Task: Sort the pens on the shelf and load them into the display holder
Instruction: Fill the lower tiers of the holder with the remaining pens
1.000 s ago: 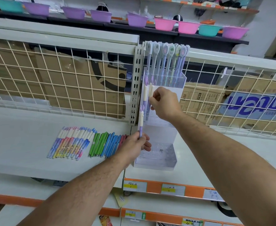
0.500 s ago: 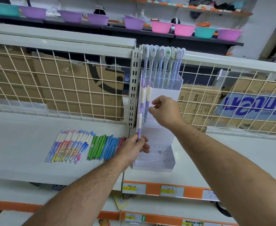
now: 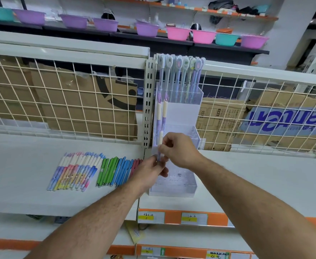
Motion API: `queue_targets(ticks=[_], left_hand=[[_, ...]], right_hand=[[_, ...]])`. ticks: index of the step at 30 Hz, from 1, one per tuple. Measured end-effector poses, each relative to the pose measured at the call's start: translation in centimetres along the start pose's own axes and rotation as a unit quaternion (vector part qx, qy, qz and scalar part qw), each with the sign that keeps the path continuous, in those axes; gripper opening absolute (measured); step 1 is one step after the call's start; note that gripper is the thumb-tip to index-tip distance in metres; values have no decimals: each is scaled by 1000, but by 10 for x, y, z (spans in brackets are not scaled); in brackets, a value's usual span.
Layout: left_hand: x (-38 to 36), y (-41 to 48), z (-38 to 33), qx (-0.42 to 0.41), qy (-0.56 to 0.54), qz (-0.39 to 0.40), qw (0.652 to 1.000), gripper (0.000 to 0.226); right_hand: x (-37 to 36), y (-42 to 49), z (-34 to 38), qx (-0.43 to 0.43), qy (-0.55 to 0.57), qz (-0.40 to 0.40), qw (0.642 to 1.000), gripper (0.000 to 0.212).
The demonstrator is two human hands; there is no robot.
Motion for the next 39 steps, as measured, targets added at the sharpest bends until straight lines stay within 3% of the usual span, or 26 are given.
queue_targets(ticks=[6, 10, 15, 17, 29, 35, 39], left_hand=[[-6, -2, -6, -9, 61, 17, 998, 13], [-9, -4, -19, -53, 184, 13, 981, 9], [-4, -7, -27, -112, 436, -3, 893, 20], [-5, -8, -23, -105, 484, 4, 869, 23], [-5, -4, -18, -87, 497, 32, 863, 27], [-5, -4, -17, -97, 491, 23, 865, 26], [-3, -4, -16, -103, 477, 15, 873, 25]], right_hand=[[56, 17, 17, 10, 104, -156, 982, 14], [70, 26, 27, 17, 89, -191, 977, 14], [62, 35, 29, 16, 19, -181, 983, 14], [58, 37, 27, 14, -5, -172, 985, 14], [40, 40, 25, 3, -72, -139, 988, 13], [39, 40, 16, -16, -37, -138, 990, 5], [34, 31, 1, -36, -25, -126, 991, 18]])
Point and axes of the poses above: each hand's wrist, its own y-axis towards the middle knuckle, its own x-axis out of the back of the hand, z = x × y, the point moved 7 cm from there along y, towards the middle knuckle, and after that the axes turned 1 degree about z, right-handed, at the moved point
